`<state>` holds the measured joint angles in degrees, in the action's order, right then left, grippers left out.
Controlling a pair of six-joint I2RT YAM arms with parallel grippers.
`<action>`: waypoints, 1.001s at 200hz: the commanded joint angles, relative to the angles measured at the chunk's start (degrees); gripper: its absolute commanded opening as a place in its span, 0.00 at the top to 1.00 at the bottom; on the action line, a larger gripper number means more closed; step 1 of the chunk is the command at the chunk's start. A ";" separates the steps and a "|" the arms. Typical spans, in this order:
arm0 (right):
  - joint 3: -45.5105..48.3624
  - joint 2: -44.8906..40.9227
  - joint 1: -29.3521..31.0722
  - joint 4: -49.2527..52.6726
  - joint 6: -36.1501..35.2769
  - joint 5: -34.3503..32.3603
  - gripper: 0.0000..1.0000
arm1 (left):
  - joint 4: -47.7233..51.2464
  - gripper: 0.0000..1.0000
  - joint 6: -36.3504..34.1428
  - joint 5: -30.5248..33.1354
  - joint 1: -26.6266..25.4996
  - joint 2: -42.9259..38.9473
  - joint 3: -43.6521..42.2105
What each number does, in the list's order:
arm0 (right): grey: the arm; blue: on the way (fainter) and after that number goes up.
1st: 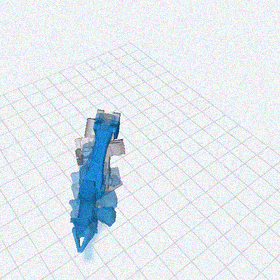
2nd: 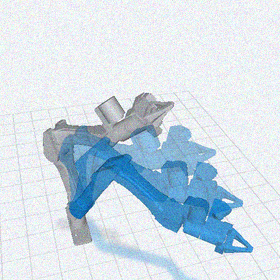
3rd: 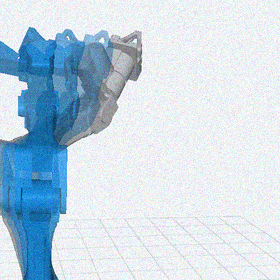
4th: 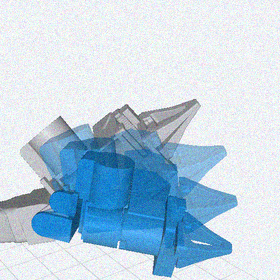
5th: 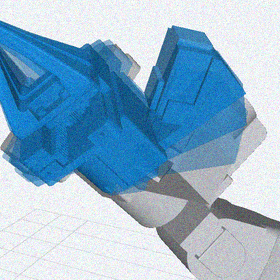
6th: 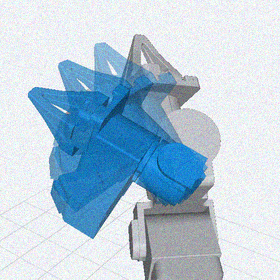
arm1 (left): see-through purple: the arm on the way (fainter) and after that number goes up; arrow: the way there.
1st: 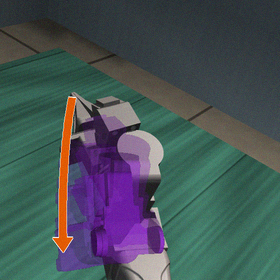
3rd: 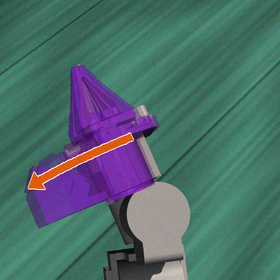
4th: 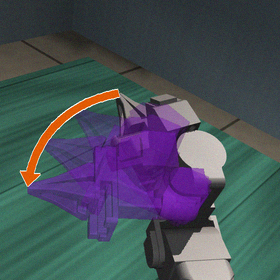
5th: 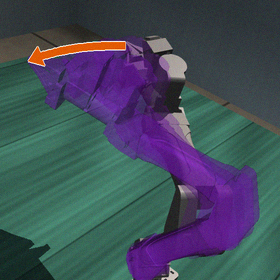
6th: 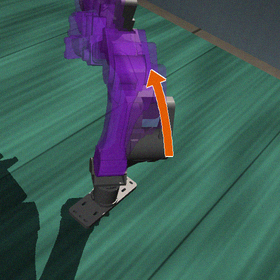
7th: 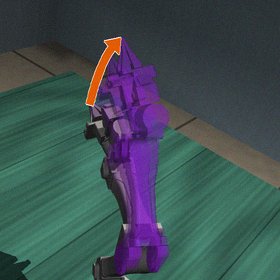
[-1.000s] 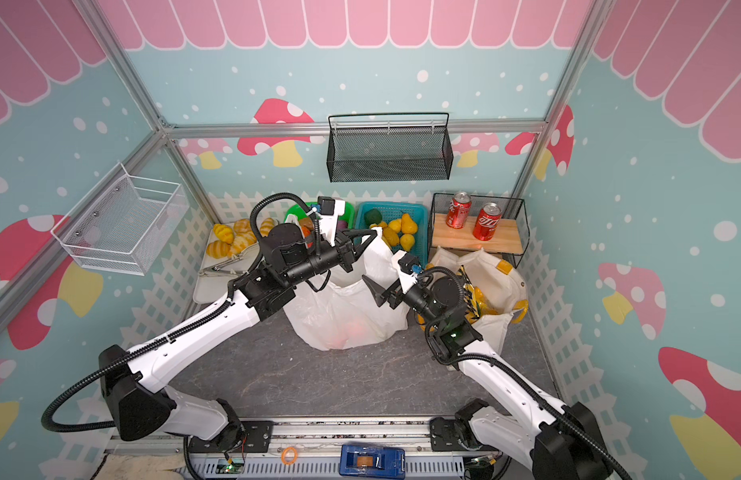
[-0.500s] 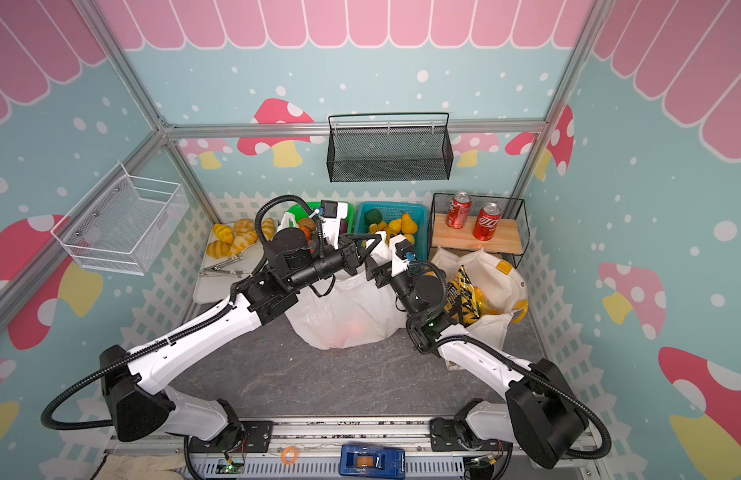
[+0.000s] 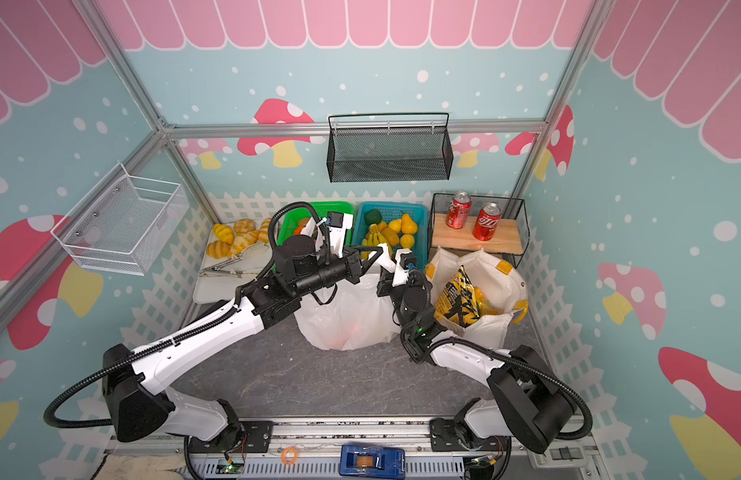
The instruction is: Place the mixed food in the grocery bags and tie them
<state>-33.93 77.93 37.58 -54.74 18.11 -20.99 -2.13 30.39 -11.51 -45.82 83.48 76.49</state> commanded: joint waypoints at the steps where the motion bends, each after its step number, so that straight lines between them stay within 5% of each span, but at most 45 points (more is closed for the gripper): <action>1: 2.41 0.43 -0.86 5.55 -0.20 -2.09 0.69 | -3.19 1.00 -0.75 2.85 0.47 -4.25 1.29; 25: 2.50 -1.22 -0.92 5.87 -1.95 0.10 0.65 | -2.97 1.00 -0.65 3.60 0.65 -3.94 0.99; 90: -3.30 -2.78 -0.84 2.34 -3.01 11.32 0.28 | -4.53 1.00 1.90 2.02 0.65 -3.07 0.04; 150: -7.99 0.88 -0.42 -1.66 -0.17 15.17 0.18 | -5.10 1.00 2.74 1.49 0.65 -2.63 -0.29; 168: -8.72 2.06 -0.41 -1.95 2.83 11.14 0.17 | -5.24 1.00 2.96 1.36 0.65 -2.54 -0.36; 200: -13.00 5.75 -0.20 8.59 11.24 -5.92 0.18 | -6.09 1.00 3.93 0.52 0.65 -2.53 -0.42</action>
<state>-42.89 80.55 37.15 -52.51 21.98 -14.06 -6.09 32.73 -9.91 -45.45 81.49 76.49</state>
